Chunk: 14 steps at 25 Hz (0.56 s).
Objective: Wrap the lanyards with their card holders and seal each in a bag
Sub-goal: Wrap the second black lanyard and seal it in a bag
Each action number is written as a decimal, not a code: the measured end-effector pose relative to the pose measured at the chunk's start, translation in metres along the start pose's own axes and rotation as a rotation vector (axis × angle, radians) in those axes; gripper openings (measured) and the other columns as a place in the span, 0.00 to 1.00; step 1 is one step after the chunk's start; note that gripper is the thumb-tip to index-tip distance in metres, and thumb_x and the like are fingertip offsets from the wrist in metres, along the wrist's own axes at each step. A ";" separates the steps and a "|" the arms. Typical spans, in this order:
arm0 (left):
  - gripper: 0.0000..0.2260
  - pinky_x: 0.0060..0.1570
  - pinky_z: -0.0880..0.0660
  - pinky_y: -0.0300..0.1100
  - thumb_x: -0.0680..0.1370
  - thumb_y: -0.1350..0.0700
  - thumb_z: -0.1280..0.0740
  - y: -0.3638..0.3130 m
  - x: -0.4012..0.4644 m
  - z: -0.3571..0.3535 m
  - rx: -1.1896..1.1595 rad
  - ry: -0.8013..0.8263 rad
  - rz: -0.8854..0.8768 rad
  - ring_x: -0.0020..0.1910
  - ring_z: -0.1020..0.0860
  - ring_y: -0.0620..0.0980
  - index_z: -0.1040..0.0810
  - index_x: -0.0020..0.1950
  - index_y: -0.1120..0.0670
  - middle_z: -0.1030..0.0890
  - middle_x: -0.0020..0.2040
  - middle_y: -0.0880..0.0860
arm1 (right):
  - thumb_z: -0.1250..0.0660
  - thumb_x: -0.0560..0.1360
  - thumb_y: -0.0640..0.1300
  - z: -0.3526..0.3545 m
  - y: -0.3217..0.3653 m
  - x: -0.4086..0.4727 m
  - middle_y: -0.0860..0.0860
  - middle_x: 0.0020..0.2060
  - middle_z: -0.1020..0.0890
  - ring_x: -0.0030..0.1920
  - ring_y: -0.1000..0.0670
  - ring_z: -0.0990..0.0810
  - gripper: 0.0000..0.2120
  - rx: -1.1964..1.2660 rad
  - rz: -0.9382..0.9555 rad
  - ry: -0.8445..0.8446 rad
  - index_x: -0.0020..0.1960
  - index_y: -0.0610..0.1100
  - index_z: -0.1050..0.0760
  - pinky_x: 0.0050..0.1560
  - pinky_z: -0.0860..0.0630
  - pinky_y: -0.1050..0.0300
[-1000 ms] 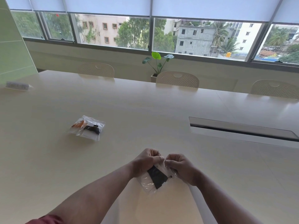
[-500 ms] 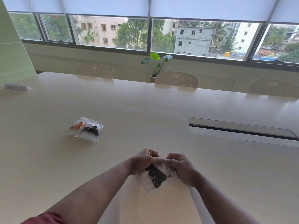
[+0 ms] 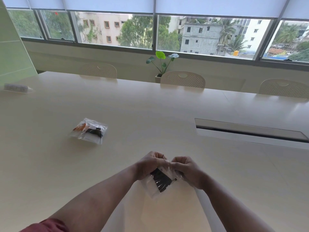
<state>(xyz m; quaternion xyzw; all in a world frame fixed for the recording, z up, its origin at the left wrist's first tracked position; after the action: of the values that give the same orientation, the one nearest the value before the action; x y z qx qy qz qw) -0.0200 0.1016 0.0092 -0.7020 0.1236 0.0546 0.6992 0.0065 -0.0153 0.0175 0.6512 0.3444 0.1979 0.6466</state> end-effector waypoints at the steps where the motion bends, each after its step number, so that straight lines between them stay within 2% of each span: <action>1: 0.05 0.33 0.28 0.39 0.70 0.56 0.27 0.000 -0.001 0.000 -0.006 -0.007 -0.005 0.30 0.26 0.48 0.20 0.40 0.57 0.22 0.34 0.55 | 0.33 0.79 0.35 -0.001 -0.001 0.000 0.50 0.24 0.27 0.23 0.56 0.34 0.08 -0.009 -0.007 0.003 0.41 0.36 0.25 0.26 0.38 0.63; 5: 0.05 0.32 0.28 0.38 0.70 0.56 0.27 0.001 -0.001 -0.001 -0.034 -0.019 -0.006 0.29 0.25 0.48 0.20 0.38 0.56 0.23 0.33 0.54 | 0.34 0.80 0.36 0.000 -0.002 0.000 0.50 0.25 0.28 0.23 0.56 0.35 0.09 0.008 -0.023 -0.003 0.41 0.38 0.26 0.24 0.40 0.64; 8: 0.05 0.32 0.27 0.38 0.69 0.56 0.27 0.000 -0.001 -0.001 -0.050 -0.025 0.013 0.29 0.25 0.49 0.21 0.39 0.56 0.23 0.33 0.55 | 0.36 0.80 0.34 0.001 -0.002 0.000 0.50 0.25 0.27 0.22 0.56 0.34 0.10 0.008 -0.017 -0.014 0.40 0.39 0.26 0.23 0.37 0.64; 11: 0.07 0.33 0.27 0.39 0.71 0.56 0.27 0.000 -0.002 0.001 -0.044 -0.019 -0.008 0.31 0.25 0.50 0.21 0.43 0.58 0.23 0.35 0.55 | 0.36 0.81 0.34 0.003 -0.005 0.001 0.49 0.26 0.27 0.24 0.54 0.32 0.10 0.018 -0.006 -0.047 0.41 0.38 0.25 0.27 0.35 0.60; 14: 0.06 0.32 0.27 0.39 0.72 0.56 0.27 0.001 -0.003 0.001 -0.051 -0.032 -0.020 0.30 0.25 0.48 0.22 0.40 0.57 0.23 0.34 0.54 | 0.36 0.79 0.31 0.003 -0.007 0.002 0.49 0.25 0.27 0.24 0.55 0.31 0.09 0.028 -0.011 -0.053 0.40 0.38 0.25 0.26 0.34 0.62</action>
<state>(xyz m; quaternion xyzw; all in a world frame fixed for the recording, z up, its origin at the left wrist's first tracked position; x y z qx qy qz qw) -0.0234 0.1028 0.0093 -0.7197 0.1041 0.0621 0.6836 0.0086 -0.0164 0.0103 0.6635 0.3335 0.1720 0.6473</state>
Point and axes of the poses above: each hand's wrist, its own x-axis towards the middle knuckle, its own z-axis out of the back of the hand, y = z × x, the point moved 9 cm from there along x, towards the middle knuckle
